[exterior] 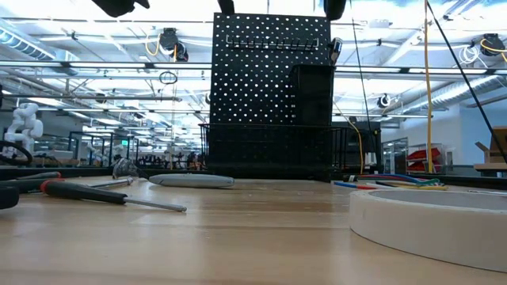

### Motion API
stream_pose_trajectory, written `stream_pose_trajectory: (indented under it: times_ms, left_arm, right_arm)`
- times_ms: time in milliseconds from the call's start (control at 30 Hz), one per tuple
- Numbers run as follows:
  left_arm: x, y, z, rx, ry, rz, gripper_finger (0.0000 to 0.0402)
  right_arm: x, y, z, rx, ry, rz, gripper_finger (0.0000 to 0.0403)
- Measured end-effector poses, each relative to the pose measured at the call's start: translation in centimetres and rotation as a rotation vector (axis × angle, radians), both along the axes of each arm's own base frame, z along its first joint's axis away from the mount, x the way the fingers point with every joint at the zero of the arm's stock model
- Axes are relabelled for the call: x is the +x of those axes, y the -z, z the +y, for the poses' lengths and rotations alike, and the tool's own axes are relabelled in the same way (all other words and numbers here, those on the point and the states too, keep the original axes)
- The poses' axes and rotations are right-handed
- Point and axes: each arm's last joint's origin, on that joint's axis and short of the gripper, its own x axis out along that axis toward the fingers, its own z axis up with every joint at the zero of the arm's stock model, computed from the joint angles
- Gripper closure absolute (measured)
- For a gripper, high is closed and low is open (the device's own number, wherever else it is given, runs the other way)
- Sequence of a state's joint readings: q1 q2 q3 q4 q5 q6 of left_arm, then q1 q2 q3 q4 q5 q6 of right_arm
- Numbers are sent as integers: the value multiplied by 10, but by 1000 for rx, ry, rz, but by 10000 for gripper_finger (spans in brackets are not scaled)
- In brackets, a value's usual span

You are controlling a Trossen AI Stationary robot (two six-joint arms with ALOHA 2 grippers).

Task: Hang tools onto peg board
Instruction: Put the wrench into the black bin on the pegboard

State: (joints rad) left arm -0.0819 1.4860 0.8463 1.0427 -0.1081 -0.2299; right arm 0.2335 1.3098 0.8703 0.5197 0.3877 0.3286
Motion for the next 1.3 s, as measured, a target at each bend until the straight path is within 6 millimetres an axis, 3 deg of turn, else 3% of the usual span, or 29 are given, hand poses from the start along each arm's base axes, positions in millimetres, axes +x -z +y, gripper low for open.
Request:
stream_pose_trajectory:
  times_ms: [433,800,1067,1300]
  left_arm:
    - [1,2,7,-12,12,16,235]
    - [2,4,9,3,27,38,387]
    - [2,4,13,27,53,39,393]
    - [3,5,17,34,69,59,394]
  right_arm:
    - [1,2,-5,-5,22,25,397]
    - [2,3,-7,-9,22,36,397]
    - [2,4,-8,-44,33,44,385]
    - [1,0,-10,-107,54,31,321]
